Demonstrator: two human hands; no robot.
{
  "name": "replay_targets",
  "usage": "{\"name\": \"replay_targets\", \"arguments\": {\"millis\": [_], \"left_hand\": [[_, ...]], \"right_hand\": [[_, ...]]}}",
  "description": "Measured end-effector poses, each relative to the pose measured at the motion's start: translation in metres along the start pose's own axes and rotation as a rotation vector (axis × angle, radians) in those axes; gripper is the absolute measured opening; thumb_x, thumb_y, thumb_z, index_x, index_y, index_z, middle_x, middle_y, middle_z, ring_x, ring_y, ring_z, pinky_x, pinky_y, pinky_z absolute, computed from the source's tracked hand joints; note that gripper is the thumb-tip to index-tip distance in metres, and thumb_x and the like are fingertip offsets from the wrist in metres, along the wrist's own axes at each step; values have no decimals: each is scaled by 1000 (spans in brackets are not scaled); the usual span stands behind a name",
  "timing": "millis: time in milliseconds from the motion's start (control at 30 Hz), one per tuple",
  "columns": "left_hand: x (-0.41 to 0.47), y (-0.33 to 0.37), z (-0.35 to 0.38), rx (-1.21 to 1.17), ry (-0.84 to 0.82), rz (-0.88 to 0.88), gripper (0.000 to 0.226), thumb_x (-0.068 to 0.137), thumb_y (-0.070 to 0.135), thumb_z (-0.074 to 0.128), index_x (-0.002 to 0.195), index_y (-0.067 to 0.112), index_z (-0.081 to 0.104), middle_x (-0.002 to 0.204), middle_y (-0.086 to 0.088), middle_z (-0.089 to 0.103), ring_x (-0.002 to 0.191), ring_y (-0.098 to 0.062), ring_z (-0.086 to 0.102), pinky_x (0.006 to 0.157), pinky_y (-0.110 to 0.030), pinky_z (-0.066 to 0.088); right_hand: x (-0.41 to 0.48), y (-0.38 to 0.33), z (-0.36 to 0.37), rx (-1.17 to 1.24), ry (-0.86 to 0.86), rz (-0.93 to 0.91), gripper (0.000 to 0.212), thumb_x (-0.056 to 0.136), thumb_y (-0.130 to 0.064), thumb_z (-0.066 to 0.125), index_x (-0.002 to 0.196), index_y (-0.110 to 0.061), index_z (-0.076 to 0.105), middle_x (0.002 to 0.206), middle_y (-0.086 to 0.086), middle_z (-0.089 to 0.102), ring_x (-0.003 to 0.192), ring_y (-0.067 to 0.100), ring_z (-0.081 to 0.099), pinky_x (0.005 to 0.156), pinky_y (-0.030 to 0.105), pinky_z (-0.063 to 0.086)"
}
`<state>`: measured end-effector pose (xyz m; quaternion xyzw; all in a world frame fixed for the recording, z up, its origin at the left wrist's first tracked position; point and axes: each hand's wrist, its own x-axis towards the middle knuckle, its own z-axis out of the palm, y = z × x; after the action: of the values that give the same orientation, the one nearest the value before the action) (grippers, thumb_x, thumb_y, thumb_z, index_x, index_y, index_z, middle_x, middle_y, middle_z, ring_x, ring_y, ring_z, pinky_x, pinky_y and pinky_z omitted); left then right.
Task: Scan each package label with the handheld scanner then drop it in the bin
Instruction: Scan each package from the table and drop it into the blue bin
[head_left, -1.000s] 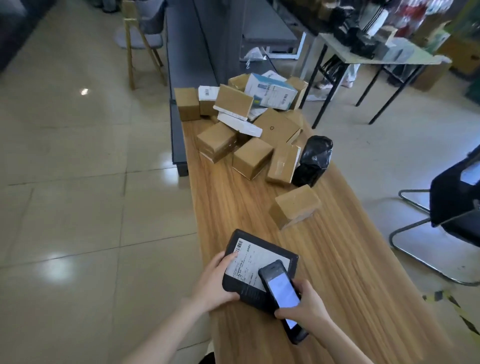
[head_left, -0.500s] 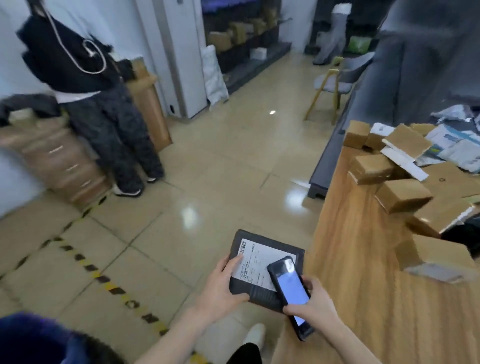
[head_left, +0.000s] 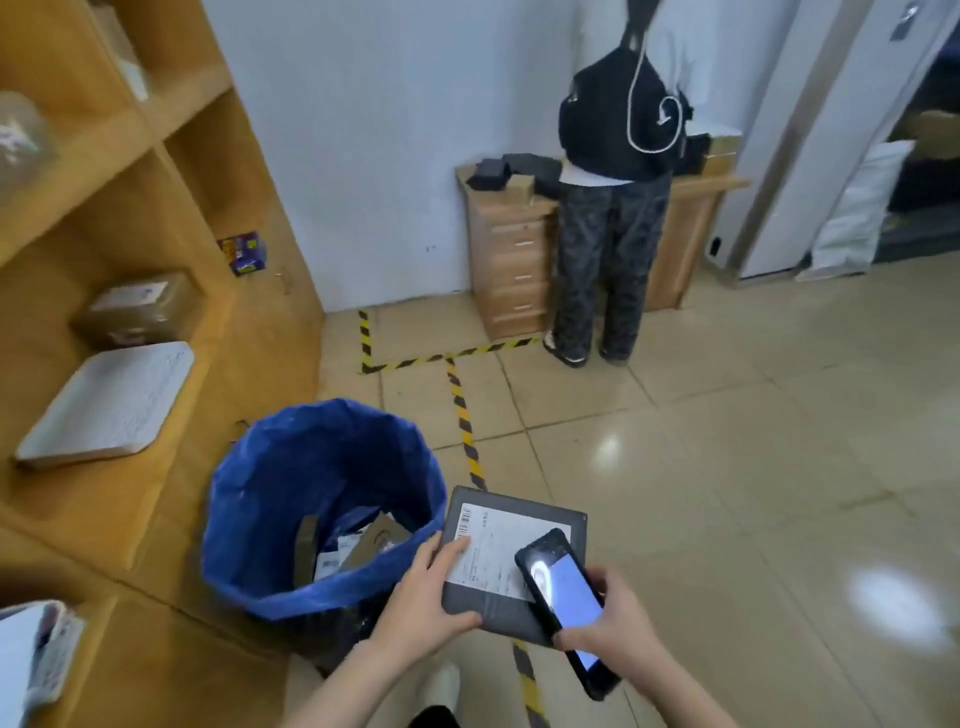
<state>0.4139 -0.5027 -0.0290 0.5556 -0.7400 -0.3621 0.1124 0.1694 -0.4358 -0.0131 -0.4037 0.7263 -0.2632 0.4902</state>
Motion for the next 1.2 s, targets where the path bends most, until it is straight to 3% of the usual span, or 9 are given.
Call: {"name": "replay_targets", "arguments": {"millis": [233, 333, 467, 600, 667, 733, 800, 1033, 1200], "left_hand": [[-2, -103, -59, -115, 73, -177, 88, 70, 50, 72, 144, 46, 26, 156, 13, 14, 140, -9, 28, 113, -28, 32], [16, -148, -86, -145, 112, -220, 81, 74, 52, 68, 144, 47, 27, 154, 17, 14, 136, -2, 30, 107, -21, 32], [59, -211, -129, -185, 150, -299, 78, 73, 49, 70, 140, 51, 30, 152, 24, 14, 135, -2, 31, 107, -23, 34], [111, -279, -155, -201, 180, -380, 74, 72, 40, 74, 137, 47, 39, 148, 23, 22, 127, 0, 39, 101, -15, 33], [137, -313, -157, -204, 197, -415, 73, 72, 36, 76, 137, 42, 43, 141, 23, 29, 124, 1, 41, 100, -12, 31], [161, -349, -151, -217, 209, -459, 71, 74, 33, 77, 137, 37, 45, 135, 19, 37, 122, -2, 42, 101, -13, 30], [183, -385, -137, -226, 194, -499, 69, 76, 31, 76, 138, 33, 45, 133, 16, 42, 119, -5, 41, 101, -16, 30], [234, -496, -57, -325, 43, -641, 68, 77, 24, 76, 138, 27, 46, 136, 8, 43, 116, -1, 42, 96, -10, 30], [254, -540, -12, -330, -102, -688, 70, 77, 25, 77, 139, 24, 46, 141, 4, 38, 114, 0, 36, 95, -11, 29]], "right_hand": [[62, -62, 96, -130, -200, -34, 82, 47, -18, 82, 118, -21, 42, 107, -9, 55, 94, 2, 55, 60, 10, 42], [98, -92, 142, -170, -217, -29, 84, 41, -24, 81, 116, -22, 43, 106, -11, 56, 92, -2, 54, 56, 6, 42], [161, -134, 207, -251, -231, -6, 90, 28, -38, 76, 111, -27, 44, 108, -9, 56, 95, 2, 57, 65, 12, 45], [237, -165, 274, -323, -231, 34, 92, 31, -43, 73, 116, -30, 41, 107, -14, 53, 98, 7, 54, 71, 20, 46], [275, -169, 303, -326, -230, 61, 93, 33, -42, 75, 119, -28, 42, 105, -19, 51, 93, 1, 53, 66, 14, 42], [313, -165, 332, -349, -253, 79, 98, 36, -39, 76, 126, -22, 41, 109, -15, 48, 92, 2, 51, 67, 13, 40], [349, -153, 359, -372, -279, 106, 101, 41, -33, 80, 132, -18, 38, 116, -9, 42, 98, 6, 46, 77, 17, 39], [455, -77, 440, -497, -377, 211, 91, 50, -25, 83, 129, -16, 40, 123, -1, 43, 98, 10, 45, 85, 26, 46], [492, -21, 468, -524, -407, 285, 89, 53, -19, 83, 130, -13, 40, 105, -3, 52, 98, 18, 53, 82, 33, 51]]}}
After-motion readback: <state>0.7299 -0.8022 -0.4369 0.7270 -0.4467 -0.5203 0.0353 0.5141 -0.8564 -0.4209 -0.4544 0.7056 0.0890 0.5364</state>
